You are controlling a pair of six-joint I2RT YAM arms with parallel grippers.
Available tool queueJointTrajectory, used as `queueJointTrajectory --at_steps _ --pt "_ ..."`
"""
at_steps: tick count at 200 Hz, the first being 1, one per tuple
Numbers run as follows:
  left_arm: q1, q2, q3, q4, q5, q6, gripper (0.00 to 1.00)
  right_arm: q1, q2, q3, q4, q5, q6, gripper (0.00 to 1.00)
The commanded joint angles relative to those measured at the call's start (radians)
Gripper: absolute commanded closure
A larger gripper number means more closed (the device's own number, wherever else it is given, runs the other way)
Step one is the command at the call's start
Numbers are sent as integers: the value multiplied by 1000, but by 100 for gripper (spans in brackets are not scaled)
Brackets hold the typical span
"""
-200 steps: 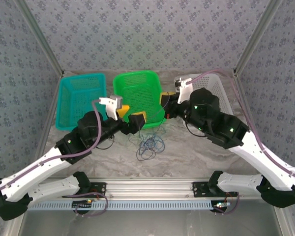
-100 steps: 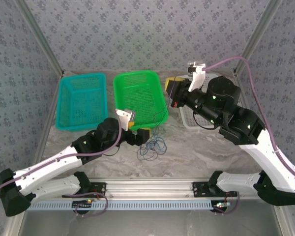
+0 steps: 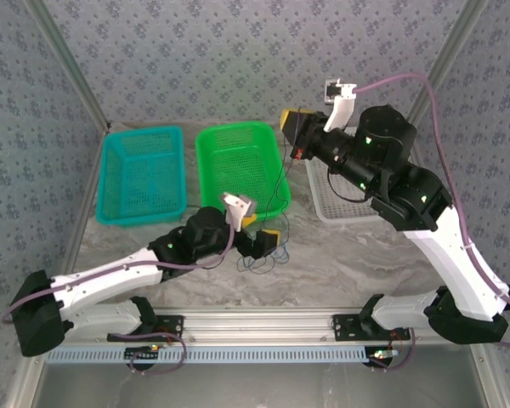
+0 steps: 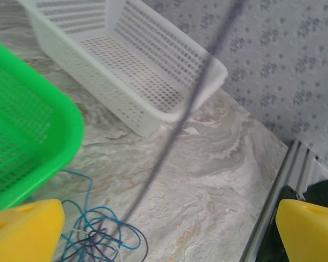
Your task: Untangle the cables
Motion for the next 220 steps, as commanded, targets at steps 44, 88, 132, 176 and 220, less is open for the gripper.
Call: queueJointTrajectory --at_steps 44,88,132,176,220 --pt "-12 110 57 140 -75 106 4 -38 12 93 18 -130 64 100" --pt "-12 224 120 149 -124 90 22 -58 6 103 55 -201 119 100" --pt "-12 330 184 75 -211 76 38 -81 -3 140 50 -195 132 100" --pt "-12 415 194 29 -208 62 45 -136 -7 205 23 -201 130 100" --pt "-12 441 159 2 -233 51 50 -282 18 366 -86 -239 99 100"
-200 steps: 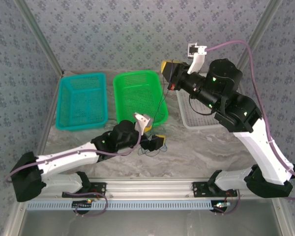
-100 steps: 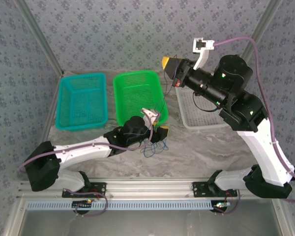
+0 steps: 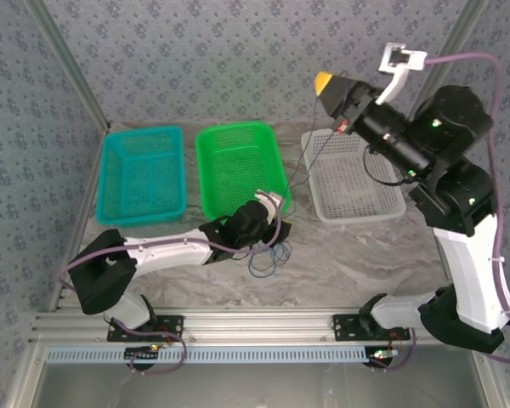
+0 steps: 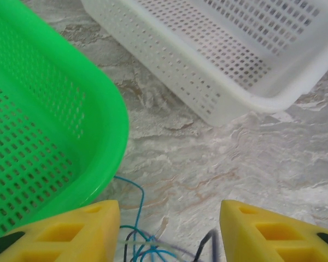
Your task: Untangle the cables
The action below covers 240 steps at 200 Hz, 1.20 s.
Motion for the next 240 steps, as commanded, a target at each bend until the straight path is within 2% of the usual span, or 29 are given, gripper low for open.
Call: queueJointTrajectory --at_steps 1,33,59,98,126,148,171,194,240 --pt "-2 17 -15 -30 -27 -14 50 -78 5 112 -54 -41 -15 100" --pt "-2 33 -9 -49 -21 -16 50 -178 32 213 -78 -79 -2 100" --pt "-2 53 -5 -64 -20 -11 51 -241 29 226 -34 -113 59 100" --pt "-2 74 -7 -74 -22 -12 66 -298 35 247 -14 -140 104 100" --pt "-2 75 -29 -81 -34 -20 66 -376 34 292 -25 -121 107 100" --pt "-2 81 -40 -96 -44 -29 61 -423 39 324 -25 -116 112 100" --pt "-2 91 -42 -109 -41 -40 60 -452 50 333 -47 -124 125 100" --pt "-2 62 -65 -81 -39 -55 58 -461 54 277 -52 -184 167 100" --pt "-2 -31 -72 -54 -33 -32 53 -465 19 139 3 -174 143 100"
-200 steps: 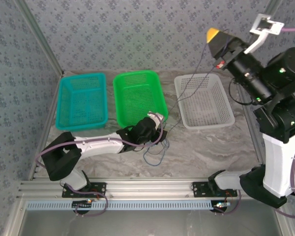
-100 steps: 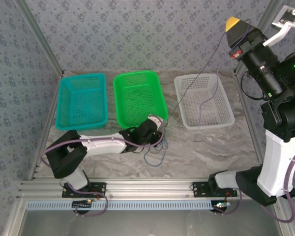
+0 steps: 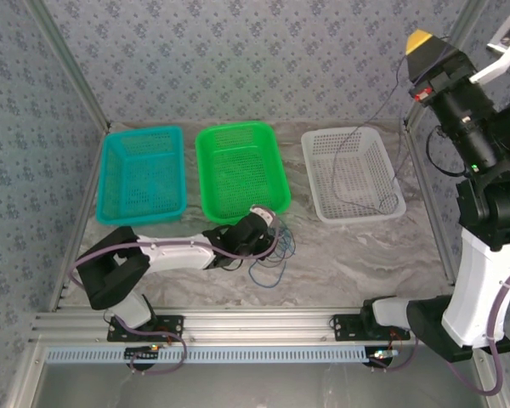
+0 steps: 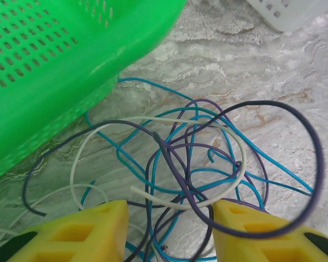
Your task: Untangle the cables
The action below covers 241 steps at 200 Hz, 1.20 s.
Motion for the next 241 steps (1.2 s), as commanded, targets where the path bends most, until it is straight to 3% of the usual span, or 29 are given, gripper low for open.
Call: queueJointTrajectory --at_steps 1,53,133,241 --pt "-2 -71 20 22 -7 9 53 -10 -1 -30 29 -18 -7 100" --pt "-2 -110 30 20 4 -5 45 -42 -4 -89 -90 73 -200 100" --pt "-2 -207 -18 14 -20 -47 32 -139 37 -254 -9 49 -287 100" --pt "-2 -277 -83 8 -66 -68 31 -217 158 -540 19 0 -458 100"
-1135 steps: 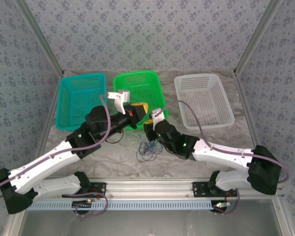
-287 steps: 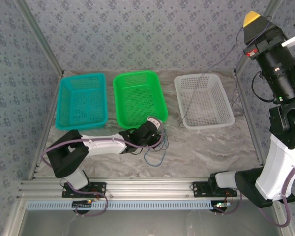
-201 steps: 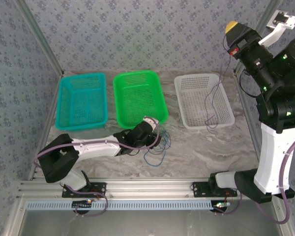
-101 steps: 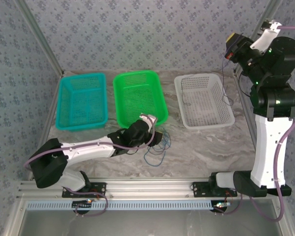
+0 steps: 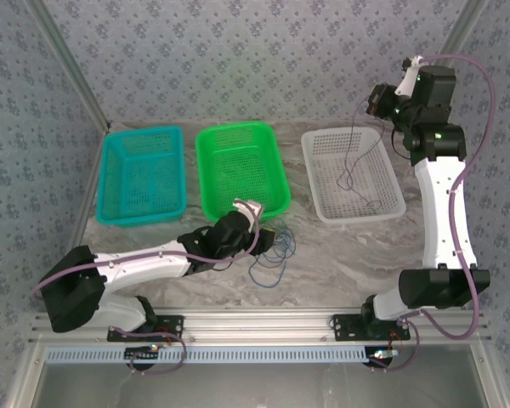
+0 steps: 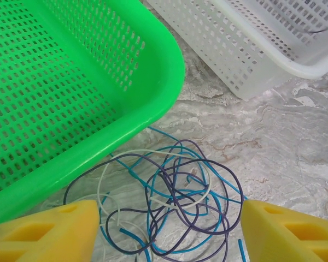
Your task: Untangle the cables
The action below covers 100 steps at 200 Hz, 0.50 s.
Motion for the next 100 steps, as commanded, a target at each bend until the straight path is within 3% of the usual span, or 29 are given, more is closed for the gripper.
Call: queueJointTrajectory --at_steps 1,35,81,100 --pt "-2 -29 -10 8 -28 -13 31 -29 -9 -48 23 -27 -51 100" --pt "-2 -29 -8 4 -25 -15 31 -56 11 -119 7 -9 -58 100" --pt "-2 -32 -16 7 -14 -28 31 -61 121 -152 -160 30 -86 100" --pt "-2 -39 -23 7 -8 -34 31 -60 151 -197 -161 14 -88 93"
